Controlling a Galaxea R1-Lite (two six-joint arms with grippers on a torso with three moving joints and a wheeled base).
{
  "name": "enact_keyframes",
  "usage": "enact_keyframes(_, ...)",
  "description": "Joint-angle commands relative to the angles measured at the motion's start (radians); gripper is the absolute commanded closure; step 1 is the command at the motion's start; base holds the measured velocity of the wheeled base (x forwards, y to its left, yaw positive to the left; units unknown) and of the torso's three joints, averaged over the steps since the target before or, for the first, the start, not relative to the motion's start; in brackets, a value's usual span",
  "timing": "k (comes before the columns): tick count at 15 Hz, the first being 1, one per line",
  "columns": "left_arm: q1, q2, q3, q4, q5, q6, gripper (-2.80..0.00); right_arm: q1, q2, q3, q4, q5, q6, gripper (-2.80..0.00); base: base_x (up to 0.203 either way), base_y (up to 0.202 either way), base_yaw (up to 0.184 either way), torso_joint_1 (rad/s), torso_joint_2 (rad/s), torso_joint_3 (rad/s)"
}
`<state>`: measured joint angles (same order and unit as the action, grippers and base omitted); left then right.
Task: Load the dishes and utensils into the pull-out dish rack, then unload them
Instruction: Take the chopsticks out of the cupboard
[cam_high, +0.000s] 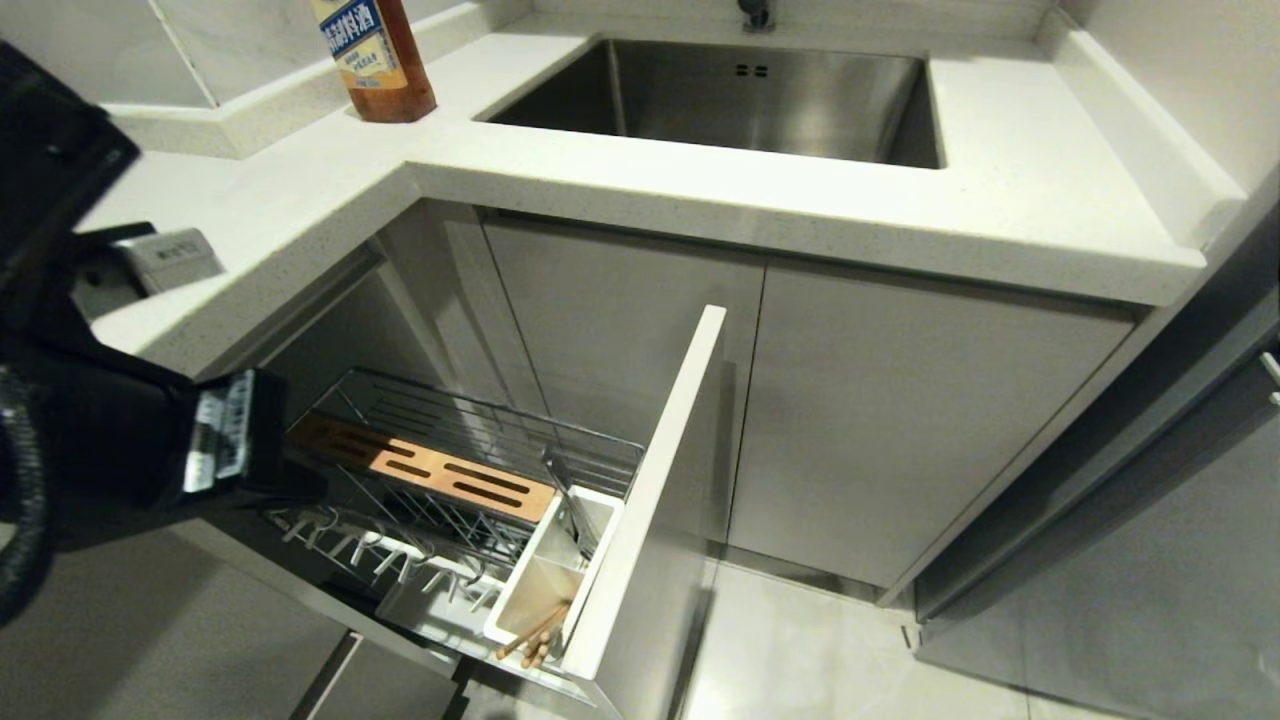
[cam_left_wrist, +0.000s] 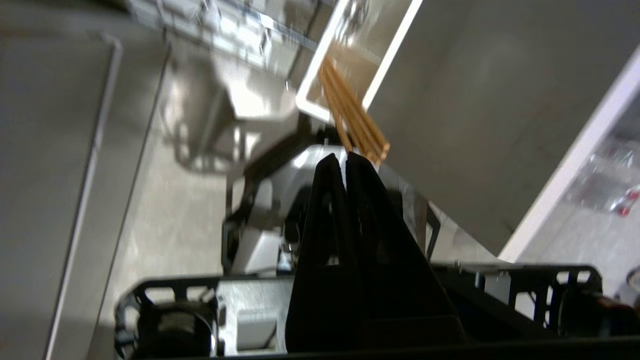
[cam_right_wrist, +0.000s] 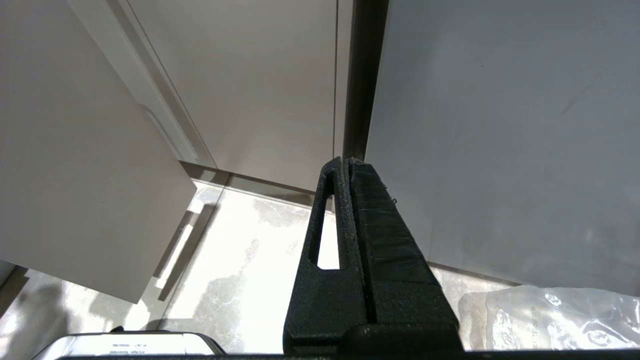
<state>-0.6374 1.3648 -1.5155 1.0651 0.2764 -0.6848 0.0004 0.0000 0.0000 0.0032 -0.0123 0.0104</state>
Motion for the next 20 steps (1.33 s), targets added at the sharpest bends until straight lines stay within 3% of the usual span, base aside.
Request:
enact_keyframes(1,-0.001,0.07,0.024,0.007,-0.008,-0.013,0.0,0.001,0.0,0.003,0.0,0.0,0.0,0.0,0.0,0.0,0.0,0.0,0.0,0.0)
enact_keyframes(10,0.032,0.165,0.112,0.007,-0.147,-0.035,0.0,0.001,0.0,0.002,0.0,0.0,-0.001,0.0,0.0,0.0,0.0,0.0,0.0,0.0)
enact_keyframes(11,0.033,0.174,0.129,0.007,-0.16,-0.036,-2.8,0.001,0.0,0.002,0.0,0.0,0.0,0.0,0.0,0.0,0.0,0.0,0.0,0.0)
enact_keyframes(14,0.041,0.205,0.169,0.004,-0.18,-0.045,-2.8,0.001,0.0,0.002,0.0,0.0,0.0,0.0,0.0,0.0,0.0,0.0,0.0,0.0)
enact_keyframes(18,0.051,0.277,0.203,-0.006,-0.281,-0.045,-2.8,0.0,0.0,0.003,0.0,0.0,0.0,0.0,0.0,0.0,0.0,0.0,0.0,0.0)
enact_keyframes(20,0.057,0.302,0.215,-0.01,-0.286,-0.045,-2.8,0.001,0.0,0.002,0.0,0.0,0.0,0.0,0.0,0.0,0.0,0.0,0.0,0.0)
